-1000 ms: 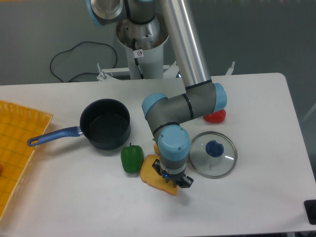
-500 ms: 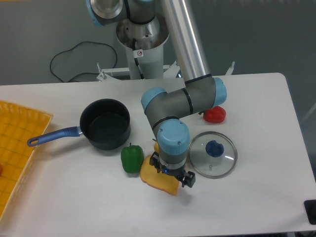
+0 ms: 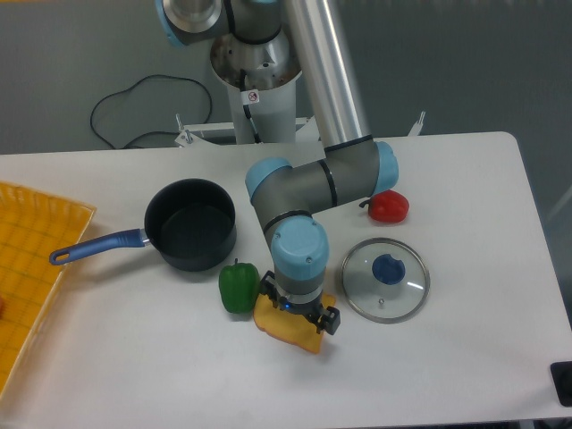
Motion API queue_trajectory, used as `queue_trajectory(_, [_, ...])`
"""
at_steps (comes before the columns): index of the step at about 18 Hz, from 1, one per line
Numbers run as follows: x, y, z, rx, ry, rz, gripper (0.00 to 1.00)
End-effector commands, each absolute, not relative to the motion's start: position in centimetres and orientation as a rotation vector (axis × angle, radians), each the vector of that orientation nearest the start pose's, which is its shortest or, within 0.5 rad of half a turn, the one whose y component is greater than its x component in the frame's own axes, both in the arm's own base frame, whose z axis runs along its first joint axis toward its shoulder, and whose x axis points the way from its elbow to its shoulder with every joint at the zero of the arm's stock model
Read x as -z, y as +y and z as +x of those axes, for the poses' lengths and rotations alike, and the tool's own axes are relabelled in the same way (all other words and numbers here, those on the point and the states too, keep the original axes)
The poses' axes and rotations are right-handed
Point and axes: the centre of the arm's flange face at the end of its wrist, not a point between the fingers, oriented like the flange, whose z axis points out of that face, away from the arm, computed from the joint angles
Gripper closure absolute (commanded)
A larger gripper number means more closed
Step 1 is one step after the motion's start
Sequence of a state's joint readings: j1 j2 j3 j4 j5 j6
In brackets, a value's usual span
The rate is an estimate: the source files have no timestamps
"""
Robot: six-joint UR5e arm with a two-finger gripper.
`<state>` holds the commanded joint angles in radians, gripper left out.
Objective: Pick up the bread slice
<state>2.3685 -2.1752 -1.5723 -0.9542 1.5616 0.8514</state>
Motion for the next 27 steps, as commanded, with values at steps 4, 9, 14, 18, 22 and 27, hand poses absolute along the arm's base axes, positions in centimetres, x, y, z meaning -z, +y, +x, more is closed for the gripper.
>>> queue_trajectory(4, [-18.4, 56.0, -38.2, 0.010, 0.084, -3.134, 0.00])
queue_trajectory(9, [-17.7, 56.1, -38.1, 0.022, 0.089, -3.139, 0.00])
queue_trajectory(14, [-17.5, 56.1, -38.2, 0.020, 0.094, -3.137, 0.00])
queue_trajectory(18, [-17.3, 56.2, -38.1, 0.014, 0.094, -3.140, 0.00])
queue_trajectory(22, [-17.3, 56.2, -38.2, 0.012, 0.094, -3.141, 0.16])
queue_trajectory(27, [-18.1, 56.4, -38.6, 0.003, 0.089, -3.132, 0.84])
